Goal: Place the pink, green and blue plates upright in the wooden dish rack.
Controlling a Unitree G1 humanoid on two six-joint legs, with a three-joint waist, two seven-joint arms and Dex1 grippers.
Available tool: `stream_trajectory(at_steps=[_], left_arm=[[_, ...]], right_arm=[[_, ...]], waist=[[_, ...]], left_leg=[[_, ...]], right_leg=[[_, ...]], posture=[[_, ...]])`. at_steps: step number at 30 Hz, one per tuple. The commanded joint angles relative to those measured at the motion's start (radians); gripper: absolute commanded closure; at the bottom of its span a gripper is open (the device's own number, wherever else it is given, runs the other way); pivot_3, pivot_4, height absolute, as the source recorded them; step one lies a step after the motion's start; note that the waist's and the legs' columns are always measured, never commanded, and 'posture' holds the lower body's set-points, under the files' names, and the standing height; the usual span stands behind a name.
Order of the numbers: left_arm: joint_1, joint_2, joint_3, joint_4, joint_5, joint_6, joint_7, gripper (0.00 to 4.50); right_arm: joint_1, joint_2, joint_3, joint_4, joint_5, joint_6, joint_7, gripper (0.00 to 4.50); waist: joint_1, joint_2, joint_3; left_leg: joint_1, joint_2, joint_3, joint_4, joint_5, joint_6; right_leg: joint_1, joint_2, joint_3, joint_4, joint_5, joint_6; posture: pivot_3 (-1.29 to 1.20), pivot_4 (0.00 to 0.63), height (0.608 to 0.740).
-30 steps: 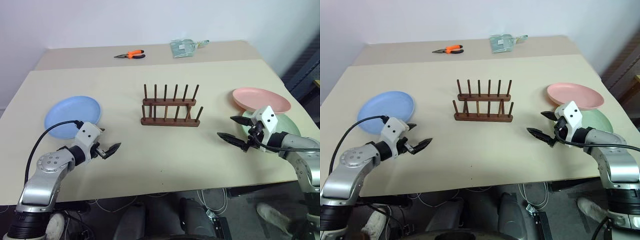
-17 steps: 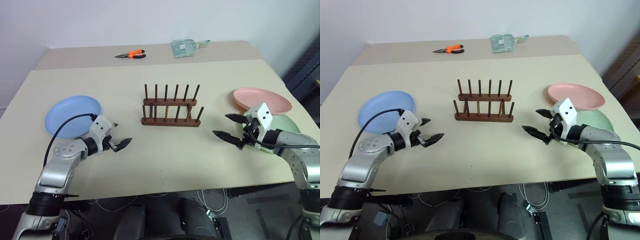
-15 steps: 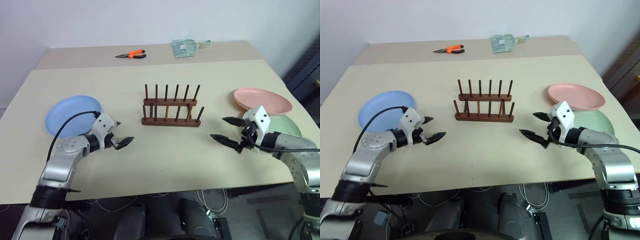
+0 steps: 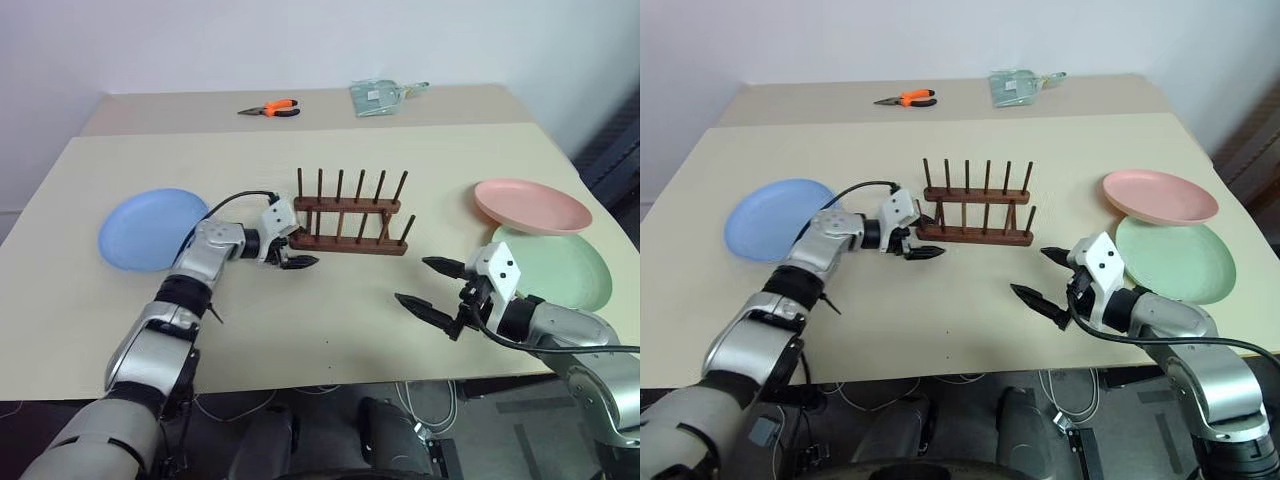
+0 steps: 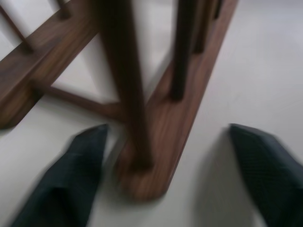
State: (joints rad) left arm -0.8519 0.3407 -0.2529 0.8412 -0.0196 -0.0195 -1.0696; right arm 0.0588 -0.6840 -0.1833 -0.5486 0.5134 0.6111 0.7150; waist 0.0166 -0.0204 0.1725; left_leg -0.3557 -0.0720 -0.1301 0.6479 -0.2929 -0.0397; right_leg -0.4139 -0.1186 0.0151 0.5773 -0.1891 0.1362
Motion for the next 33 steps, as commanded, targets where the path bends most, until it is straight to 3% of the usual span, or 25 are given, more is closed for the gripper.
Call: stream_trajectory(at_steps=[1,4,14,18,21,24,28,32,33], left_arm=[[0.019,-0.016,-0.011,0.000,0.010,-0.006,-0.044,2.36],[0.061,-0.009,-0.015,-0.083,0.006,0.001,-0.077,3.72],[0.317,0.114,-0.067,-0.688,-0.049,0.234,-0.169,3.72],[0.362,0.154,-0.078,-0.764,-0.005,0.279,-0.121,1.77],[0.370,0.186,-0.066,-0.756,0.029,0.296,-0.067,0.26],[0.411,0.240,-0.036,-0.816,-0.018,0.373,-0.079,0.20],[0.576,0.335,0.035,-1.055,-0.178,0.549,-0.125,1.71],[0.631,0.291,0.002,-1.192,-0.203,0.641,-0.028,3.71],[0.632,0.267,-0.014,-1.203,-0.192,0.650,0.005,3.71]], right_arm=[[0.003,-0.010,-0.041,-0.027,-0.005,-0.028,-0.011,0.00],[0.008,-0.028,-0.059,-0.018,-0.004,-0.035,-0.003,0.00],[0.121,-0.146,-0.155,-0.018,0.023,-0.013,0.097,0.00],[0.169,-0.165,-0.117,0.017,-0.042,-0.042,0.115,0.00],[0.188,-0.179,-0.100,0.035,-0.069,-0.052,0.129,0.86],[0.219,-0.189,-0.098,0.024,-0.071,-0.051,0.159,2.37],[0.228,-0.175,-0.049,0.007,-0.087,-0.059,0.160,4.44],[0.162,-0.151,0.060,0.061,-0.185,-0.089,0.099,4.50],[0.139,-0.141,0.088,0.083,-0.212,-0.096,0.081,4.50]], waist=[[-0.001,0.000,0.000],[-0.003,0.000,0.000],[-0.004,0.001,0.000],[-0.003,0.000,0.000],[-0.003,0.000,0.000],[-0.007,0.000,0.000],[-0.032,0.001,0.000],[-0.021,0.002,0.000],[-0.014,0.002,0.000]], left_leg=[[0.000,0.000,0.000,0.000,0.000,0.000],[0.000,0.000,0.000,0.000,0.000,0.000],[0.000,0.001,-0.001,-0.001,-0.001,0.001],[0.000,0.001,-0.001,-0.001,-0.001,0.001],[0.000,0.001,-0.001,0.000,-0.001,0.001],[0.000,0.001,-0.001,0.000,-0.001,0.001],[0.001,0.003,0.000,-0.003,-0.003,0.004],[0.001,0.006,0.000,-0.001,-0.004,0.005],[0.000,0.005,0.000,0.001,-0.004,0.005]], right_leg=[[0.000,0.000,0.000,0.000,0.000,0.000],[0.000,0.000,0.000,0.001,0.000,0.000],[-0.001,0.000,0.000,0.000,-0.001,0.000],[0.000,0.000,0.000,0.000,-0.002,-0.002],[0.000,0.000,0.000,0.000,-0.003,-0.002],[0.000,0.000,0.000,0.000,-0.003,-0.002],[-0.001,0.001,0.000,0.001,-0.003,-0.002],[-0.001,0.001,0.000,0.000,-0.004,-0.002],[0.000,0.000,0.000,0.000,-0.004,-0.002]], posture=[[0.00,0.150,0.740],[0.00,0.150,0.740],[0.00,0.150,0.740],[0.00,0.150,0.740],[0.00,0.150,0.740],[0.00,0.150,0.740],[0.00,0.150,0.740],[0.00,0.150,0.740],[0.00,0.150,0.740]])
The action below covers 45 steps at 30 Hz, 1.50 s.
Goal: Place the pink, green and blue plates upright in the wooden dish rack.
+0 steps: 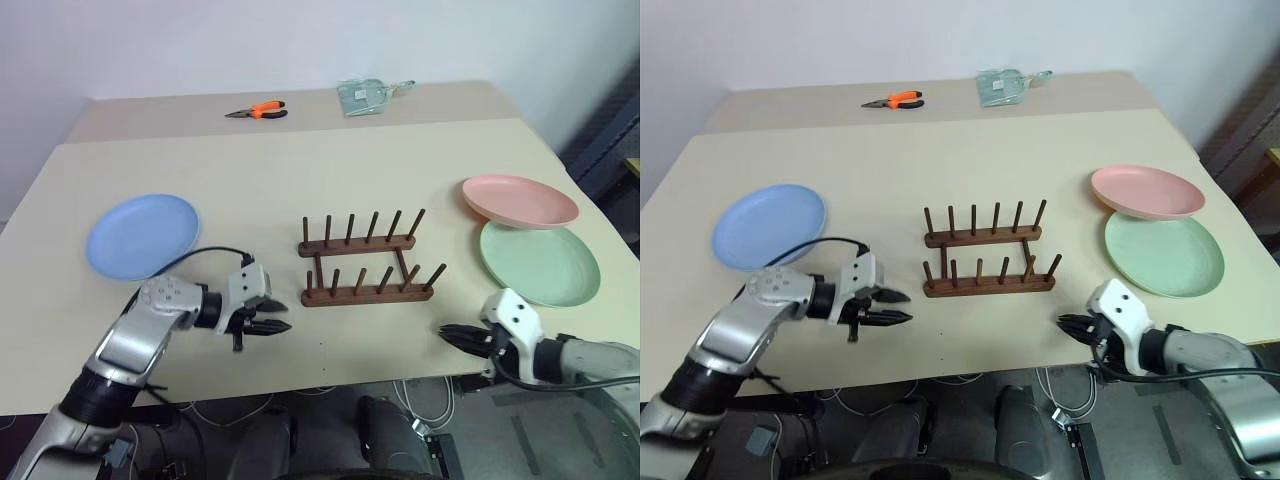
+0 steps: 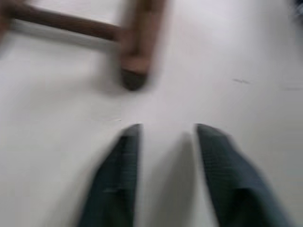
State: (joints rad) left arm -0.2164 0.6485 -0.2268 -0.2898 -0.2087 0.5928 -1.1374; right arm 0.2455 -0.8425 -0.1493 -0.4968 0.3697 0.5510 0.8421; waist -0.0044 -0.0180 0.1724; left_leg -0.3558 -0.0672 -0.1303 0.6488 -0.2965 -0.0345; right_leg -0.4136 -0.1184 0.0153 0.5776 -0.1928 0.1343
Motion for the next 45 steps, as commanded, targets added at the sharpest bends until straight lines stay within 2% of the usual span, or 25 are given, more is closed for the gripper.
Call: stream_trajectory(at_steps=[1,5,10,17,21,22,24,27,29,31,33,35,37,43,45], left_arm=[[-0.008,-0.072,-0.059,-0.074,0.009,0.046,0.109,3.71],[-0.057,-0.199,-0.112,0.034,0.129,-0.005,0.310,3.71],[-0.127,-0.295,-0.110,0.208,0.228,-0.063,0.504,3.71],[-0.192,-0.317,-0.091,0.365,0.243,-0.144,0.580,3.71],[-0.214,-0.315,-0.080,0.415,0.243,-0.171,0.600,3.71],[-0.218,-0.313,-0.075,0.423,0.241,-0.175,0.604,3.76],[-0.218,-0.304,-0.069,0.426,0.239,-0.181,0.604,3.76],[-0.211,-0.291,-0.067,0.413,0.241,-0.204,0.603,3.76],[-0.214,-0.296,-0.040,0.404,0.224,-0.186,0.619,3.76],[-0.212,-0.287,-0.043,0.378,0.218,-0.181,0.602,3.76],[-0.201,-0.277,-0.058,0.333,0.201,-0.188,0.558,3.76],[-0.193,-0.275,-0.063,0.286,0.169,-0.183,0.513,3.76],[-0.177,-0.270,-0.079,0.181,0.090,-0.173,0.412,3.76],[-0.170,-0.278,-0.084,0.034,-0.012,-0.102,0.321,3.76],[-0.168,-0.278,-0.090,0.017,-0.012,-0.093,0.325,3.76]], right_arm=[[-0.073,0.031,0.083,0.057,-0.092,-0.046,-0.061,4.50],[-0.193,0.093,0.179,0.187,-0.210,-0.119,-0.138,4.50],[-0.369,0.171,0.226,0.346,-0.298,-0.170,-0.223,4.50],[-0.620,0.262,0.261,0.656,-0.392,-0.297,-0.301,4.50],[-0.673,0.264,0.240,0.692,-0.365,-0.298,-0.251,4.50],[-0.668,0.249,0.235,0.676,-0.363,-0.300,-0.234,3.97],[-0.636,0.192,0.218,0.605,-0.372,-0.314,-0.197,3.24],[-0.592,0.107,0.173,0.507,-0.378,-0.340,-0.166,1.61],[-0.561,0.024,0.093,0.428,-0.370,-0.323,-0.150,0.66],[-0.527,-0.055,0.025,0.381,-0.369,-0.305,-0.128,0.66],[-0.491,-0.134,0.009,0.387,-0.419,-0.333,-0.115,0.66],[-0.473,-0.190,0.020,0.431,-0.477,-0.382,-0.128,0.66],[-0.503,-0.235,0.087,0.591,-0.591,-0.496,-0.194,0.66],[-0.672,-0.202,0.203,0.977,-0.710,-0.674,-0.311,0.66],[-0.714,-0.198,0.228,1.065,-0.730,-0.718,-0.332,1.18]], waist=[[0.014,-0.001,0.000],[0.019,-0.002,0.000],[0.013,-0.003,-0.001],[0.012,-0.001,-0.002],[0.012,-0.001,-0.002],[0.012,-0.001,-0.002],[0.012,0.000,-0.002],[0.012,0.001,-0.002],[0.008,0.001,-0.002],[0.007,0.002,-0.002],[0.006,0.002,-0.002],[0.006,0.001,-0.002],[0.004,0.001,-0.001],[0.005,0.003,0.000],[0.002,0.004,0.001]], left_leg=[[0.000,0.000,0.000,0.001,0.000,0.000],[0.001,-0.004,-0.001,0.002,0.000,0.000],[0.002,-0.004,0.000,0.001,0.000,0.000],[0.006,-0.005,-0.001,0.001,0.001,-0.001],[0.006,-0.005,-0.001,0.000,0.001,-0.001],[0.006,-0.005,-0.001,0.000,0.001,-0.001],[0.005,-0.005,-0.001,0.000,0.001,-0.001],[0.005,-0.005,-0.001,0.000,0.001,-0.001],[0.005,-0.005,-0.001,0.000,0.001,-0.001],[0.005,-0.005,-0.001,0.000,0.001,-0.001],[0.004,-0.005,-0.001,0.000,0.001,-0.001],[0.004,-0.005,0.000,0.000,0.001,-0.001],[0.003,-0.005,0.000,0.000,0.001,-0.001],[0.001,-0.005,0.003,0.001,0.001,-0.001],[0.002,-0.005,0.003,0.000,0.001,-0.001]], right_leg=[[0.001,0.000,0.000,0.000,0.000,0.000],[0.003,-0.001,0.000,-0.001,0.000,0.000],[0.005,0.000,0.001,0.000,0.000,0.000],[0.005,0.001,0.001,0.001,0.003,0.002],[0.005,0.001,0.001,0.001,0.003,0.002],[0.005,0.001,0.001,0.001,0.003,0.002],[0.004,0.001,0.001,0.001,0.003,0.002],[0.004,0.001,0.001,0.001,0.003,0.003],[0.004,0.001,0.001,0.001,0.003,0.003],[0.004,0.001,0.001,0.001,0.003,0.003],[0.003,0.001,0.001,0.001,0.002,0.004],[0.004,0.001,0.000,0.000,0.002,0.004],[0.003,0.001,0.001,0.000,0.002,0.004],[0.002,-0.001,0.003,-0.001,0.001,0.000],[0.002,-0.001,0.003,-0.001,0.001,0.000]], posture=[[0.00,0.150,0.740],[0.00,0.150,0.740],[0.00,0.150,0.740],[0.00,0.150,0.740],[0.00,0.150,0.740],[0.00,0.150,0.740],[0.00,0.150,0.740],[0.00,0.150,0.740],[0.00,0.150,0.740],[0.00,0.150,0.740],[0.00,0.150,0.740],[0.00,0.150,0.740],[0.00,0.150,0.740],[0.00,0.150,0.740],[0.00,0.150,0.740]])
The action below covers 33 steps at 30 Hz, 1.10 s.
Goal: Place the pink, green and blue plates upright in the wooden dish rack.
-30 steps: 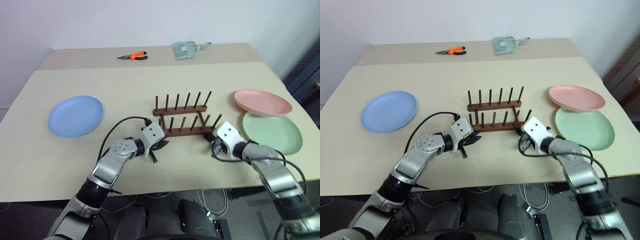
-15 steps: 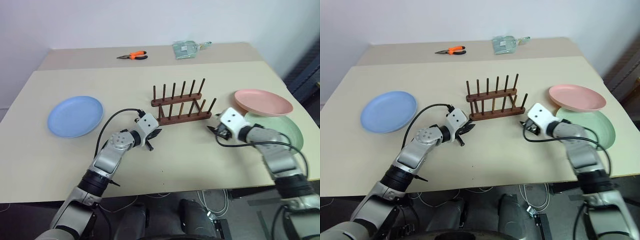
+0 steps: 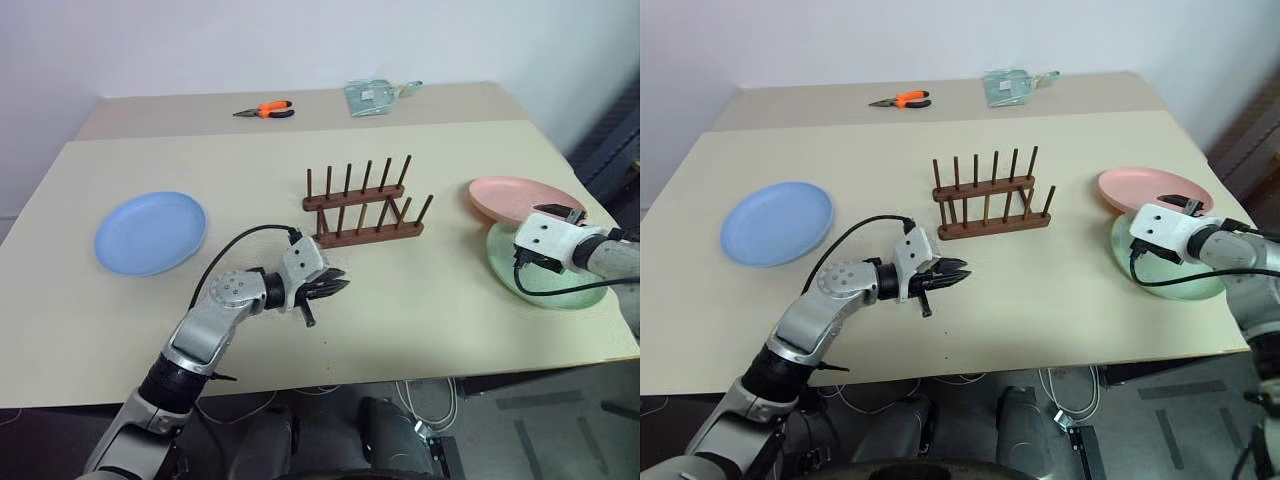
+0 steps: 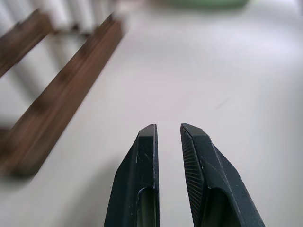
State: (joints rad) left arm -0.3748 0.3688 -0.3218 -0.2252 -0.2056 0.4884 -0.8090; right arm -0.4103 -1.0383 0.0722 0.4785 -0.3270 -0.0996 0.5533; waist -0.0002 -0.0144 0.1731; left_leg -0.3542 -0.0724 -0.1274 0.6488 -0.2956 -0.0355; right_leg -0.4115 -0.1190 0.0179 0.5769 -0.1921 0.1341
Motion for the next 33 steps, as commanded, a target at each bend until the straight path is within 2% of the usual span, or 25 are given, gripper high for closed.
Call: stream_trajectory(at_steps=[1,5,7,10,12,14,17,18,20,22,26,33], left_arm=[[-0.005,0.001,0.005,-0.057,-0.018,0.018,0.000,3.76],[0.017,0.007,0.010,-0.080,-0.019,0.033,0.014,3.76],[0.027,0.015,0.013,-0.085,-0.016,0.032,0.014,3.76],[0.032,0.026,0.015,-0.088,-0.015,0.034,0.013,3.76],[0.032,0.036,0.019,-0.085,-0.014,0.037,0.013,3.76],[0.029,0.042,0.025,-0.082,-0.019,0.038,0.011,3.76],[0.024,0.044,0.030,-0.078,-0.028,0.043,0.008,3.76],[0.021,0.045,0.028,-0.076,-0.029,0.043,0.005,3.76],[0.014,0.046,0.026,-0.073,-0.033,0.041,0.000,3.76],[0.008,0.045,0.027,-0.074,-0.040,0.044,-0.002,3.76],[0.010,0.049,0.033,-0.085,-0.050,0.049,-0.003,3.76],[0.038,0.064,0.043,-0.117,-0.066,0.060,0.003,3.76]], right_arm=[[-0.076,-0.001,0.014,0.119,-0.042,-0.083,-0.056,1.51],[-0.094,-0.004,0.017,0.133,-0.040,-0.131,-0.059,3.57],[-0.075,-0.014,-0.001,0.084,-0.026,-0.155,-0.058,4.47],[-0.050,-0.026,-0.052,-0.011,0.022,-0.163,-0.042,4.47],[-0.045,-0.001,-0.147,-0.155,0.171,-0.083,0.019,4.47],[-0.062,0.068,-0.250,-0.336,0.429,0.113,0.100,4.47],[-0.134,0.176,-0.393,-0.594,0.974,0.507,0.150,4.47],[-0.160,0.196,-0.427,-0.633,1.109,0.598,0.154,4.47],[-0.188,0.210,-0.473,-0.647,1.275,0.728,0.175,4.47],[-0.187,0.199,-0.474,-0.634,1.335,0.805,0.210,4.47],[-0.194,0.206,-0.441,-0.569,1.356,0.868,0.278,4.47],[-0.254,0.223,-0.366,-0.401,1.248,0.849,0.363,4.47]], waist=[[-0.007,0.000,0.000],[-0.013,0.000,0.000],[-0.013,0.001,0.000],[-0.013,0.001,0.000],[-0.012,0.002,0.001],[-0.016,0.002,0.001],[-0.014,0.002,0.001],[-0.011,0.002,0.002],[-0.003,0.002,0.002],[0.013,0.000,0.001],[0.014,0.000,0.001],[0.007,0.001,0.002]], left_leg=[[0.000,0.000,0.000,0.000,0.000,0.000],[0.000,0.000,0.000,0.000,0.000,0.000],[0.000,0.000,0.000,0.000,0.000,0.000],[0.000,0.000,0.000,0.000,0.000,0.000],[0.000,0.000,0.000,0.000,0.000,0.000],[0.000,0.000,0.000,0.000,0.000,0.000],[0.000,0.001,-0.002,-0.001,0.000,0.000],[0.000,0.001,-0.004,-0.001,0.000,0.000],[0.000,0.001,-0.007,0.000,0.000,0.000],[-0.001,0.000,-0.007,0.001,0.000,0.001],[-0.002,-0.001,-0.006,0.001,0.000,0.001],[-0.002,0.000,-0.004,0.000,0.000,0.001]], right_leg=[[0.000,0.000,0.000,0.000,0.000,0.000],[0.000,0.000,0.000,0.000,0.001,-0.001],[0.000,0.000,0.001,0.000,0.001,-0.001],[0.000,0.001,0.001,0.000,0.000,0.000],[0.000,0.000,0.001,0.000,0.000,0.000],[0.000,0.001,0.002,0.000,0.000,0.001],[0.001,0.002,0.002,0.000,0.001,0.002],[0.001,0.002,0.001,0.000,0.002,0.001],[0.001,0.001,0.000,0.000,0.003,-0.002],[0.002,0.001,-0.002,-0.001,0.002,-0.003],[0.002,0.001,-0.001,-0.003,0.001,-0.002],[-0.001,0.002,-0.001,0.000,0.001,-0.001]], posture=[[0.00,0.150,0.740],[0.00,0.150,0.740],[0.00,0.150,0.740],[0.00,0.150,0.740],[0.00,0.150,0.740],[0.00,0.150,0.740],[0.00,0.150,0.740],[0.00,0.150,0.740],[0.00,0.150,0.740],[0.00,0.150,0.740],[0.00,0.150,0.740],[0.00,0.150,0.740]])
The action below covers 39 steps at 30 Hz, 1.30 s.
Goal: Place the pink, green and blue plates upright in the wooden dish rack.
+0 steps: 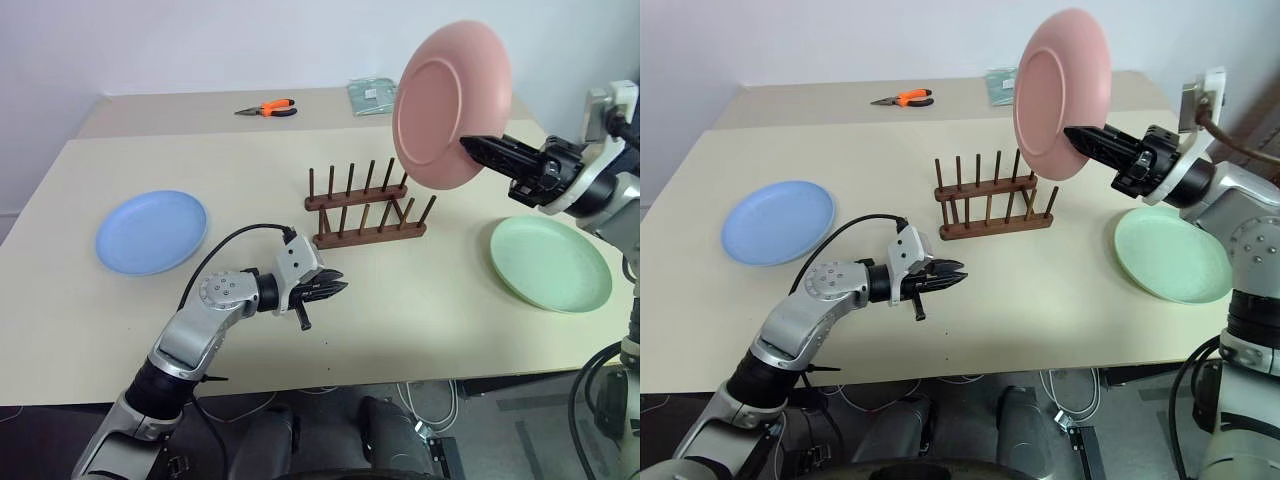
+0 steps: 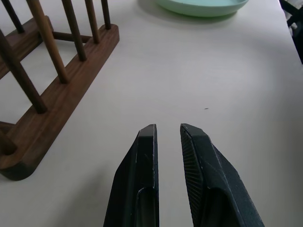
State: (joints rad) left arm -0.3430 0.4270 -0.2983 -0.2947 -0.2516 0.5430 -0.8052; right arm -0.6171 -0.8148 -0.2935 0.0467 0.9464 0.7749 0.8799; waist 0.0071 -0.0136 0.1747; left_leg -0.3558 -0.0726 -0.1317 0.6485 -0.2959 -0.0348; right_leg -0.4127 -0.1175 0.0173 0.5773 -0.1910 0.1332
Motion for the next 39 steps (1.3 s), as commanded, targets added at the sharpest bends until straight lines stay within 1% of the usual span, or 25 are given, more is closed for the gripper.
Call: stream_trajectory(at_steps=[1,4,8,11,12,16,19,21,23,24,27,29,32,35,37,38,39], left_arm=[[0.008,0.007,0.020,-0.050,-0.020,0.007,0.001,3.76],[0.011,0.010,0.018,-0.050,-0.018,0.006,0.004,3.76],[0.010,0.004,0.012,-0.048,-0.013,0.008,0.009,3.76],[0.009,0.002,0.009,-0.046,-0.011,0.007,0.010,3.76],[0.009,0.001,0.009,-0.046,-0.010,0.007,0.010,3.76],[0.014,0.000,0.007,-0.050,-0.010,0.007,0.012,3.76],[0.020,0.000,0.004,-0.054,-0.009,0.007,0.015,3.76],[0.024,0.000,0.005,-0.051,-0.006,0.005,0.019,3.76],[0.027,0.002,0.005,-0.049,-0.006,0.003,0.017,3.76],[0.028,0.003,0.004,-0.050,-0.006,0.002,0.016,3.76],[0.021,0.011,-0.008,-0.034,-0.004,-0.009,-0.002,3.76],[0.013,0.009,-0.015,-0.021,0.000,-0.016,-0.012,3.76],[-0.008,-0.002,-0.025,0.001,0.003,-0.025,-0.024,3.76],[-0.019,-0.008,-0.029,0.009,-0.002,-0.028,-0.032,3.76],[-0.021,-0.009,-0.032,0.005,-0.006,-0.027,-0.038,3.76],[-0.020,-0.008,-0.031,0.002,-0.009,-0.025,-0.041,3.76],[-0.019,-0.006,-0.029,-0.001,-0.012,-0.023,-0.043,3.76]], right_arm=[[-0.057,0.002,0.003,0.056,-0.029,-0.017,0.049,4.47],[-0.083,0.013,0.024,0.127,-0.059,-0.008,0.080,4.47],[-0.139,0.039,0.062,0.230,-0.131,-0.012,0.063,4.47],[-0.178,0.063,0.065,0.265,-0.195,-0.051,0.018,3.37],[-0.187,0.071,0.062,0.268,-0.215,-0.066,-0.006,2.94],[-0.169,0.070,0.016,0.203,-0.263,-0.126,-0.077,0.91],[-0.111,0.033,-0.045,0.121,-0.255,-0.141,-0.079,0.91],[0.018,-0.054,-0.139,0.034,-0.278,-0.133,-0.078,0.91],[0.165,-0.117,-0.200,-0.047,-0.283,-0.121,-0.039,0.44],[0.220,-0.134,-0.212,-0.073,-0.274,-0.109,-0.021,0.10],[0.492,-0.171,-0.196,-0.212,-0.356,-0.126,0.009,0.05],[0.594,-0.169,-0.170,-0.274,-0.401,-0.127,-0.019,0.05],[0.679,-0.140,-0.077,-0.313,-0.502,-0.128,-0.111,0.05],[0.687,-0.135,0.019,-0.273,-0.634,-0.170,-0.193,0.05],[0.666,-0.122,0.051,-0.223,-0.689,-0.189,-0.239,0.57],[0.653,-0.118,0.063,-0.197,-0.715,-0.207,-0.256,0.90],[0.642,-0.115,0.070,-0.179,-0.734,-0.222,-0.269,1.34]], waist=[[0.000,0.000,0.000],[0.001,0.000,0.000],[0.001,0.000,0.000],[0.000,0.000,0.000],[-0.001,0.000,0.000],[0.000,0.000,0.000],[0.007,0.000,0.000],[0.016,0.000,0.000],[0.031,0.000,0.000],[0.030,0.000,0.000],[0.024,0.001,-0.001],[0.017,0.001,-0.001],[-0.002,0.002,-0.001],[-0.007,0.002,0.000],[-0.005,0.002,0.000],[-0.002,0.002,0.000],[-0.001,0.002,0.000]], left_leg=[[0.000,0.000,0.000,0.000,0.000,0.000],[0.000,0.000,0.000,0.000,0.000,0.000],[0.000,0.000,0.000,0.000,0.000,0.000],[0.000,0.000,0.000,0.000,0.000,0.000],[0.000,0.000,0.000,0.000,0.000,0.000],[-0.001,0.000,0.000,0.000,0.000,0.000],[-0.001,0.000,0.000,0.000,0.000,0.000],[-0.002,-0.001,-0.001,0.000,0.000,0.000],[-0.002,-0.002,-0.003,0.000,0.000,0.000],[-0.002,-0.002,-0.002,0.000,-0.001,0.001],[0.000,-0.001,0.002,0.000,-0.001,0.002],[0.000,0.000,0.002,0.000,-0.001,0.002],[0.000,0.000,0.005,0.001,-0.001,0.001],[0.000,0.001,0.007,0.001,-0.001,0.001],[0.001,0.001,0.006,0.001,-0.001,0.001],[0.001,0.001,0.006,0.001,-0.001,0.002],[0.000,0.000,0.006,0.001,-0.001,0.002]], right_leg=[[0.000,0.000,0.000,0.000,0.000,0.000],[0.000,0.000,0.000,0.000,0.000,0.000],[0.000,0.000,0.000,0.000,0.000,0.000],[0.000,0.000,0.000,0.000,0.001,0.000],[0.000,0.000,0.000,0.000,0.002,0.001],[-0.001,0.000,0.000,0.000,0.002,0.002],[0.000,0.000,0.000,0.000,0.002,0.002],[0.000,0.000,0.000,-0.001,0.002,0.003],[0.001,-0.001,0.000,-0.002,0.000,0.004],[0.001,-0.001,0.000,-0.002,0.000,0.005],[0.002,-0.001,0.002,-0.001,-0.001,0.006],[0.003,0.000,0.002,0.000,-0.004,0.006],[0.004,-0.001,0.003,0.000,-0.004,0.004],[0.005,-0.001,0.003,0.000,-0.004,0.004],[0.003,-0.001,0.003,0.000,-0.004,0.004],[0.002,-0.001,0.003,0.000,-0.004,0.004],[0.000,-0.001,0.003,-0.001,-0.003,0.004]], posture=[[0.00,0.150,0.740],[0.00,0.150,0.740],[0.00,0.150,0.740],[0.00,0.150,0.740],[0.00,0.150,0.740],[0.00,0.150,0.740],[0.00,0.150,0.740],[0.00,0.150,0.740],[0.00,0.150,0.740],[0.00,0.150,0.740],[0.00,0.150,0.740],[0.00,0.150,0.740],[0.00,0.150,0.740],[0.00,0.150,0.740],[0.00,0.150,0.740],[0.00,0.150,0.740],[0.00,0.150,0.740]])
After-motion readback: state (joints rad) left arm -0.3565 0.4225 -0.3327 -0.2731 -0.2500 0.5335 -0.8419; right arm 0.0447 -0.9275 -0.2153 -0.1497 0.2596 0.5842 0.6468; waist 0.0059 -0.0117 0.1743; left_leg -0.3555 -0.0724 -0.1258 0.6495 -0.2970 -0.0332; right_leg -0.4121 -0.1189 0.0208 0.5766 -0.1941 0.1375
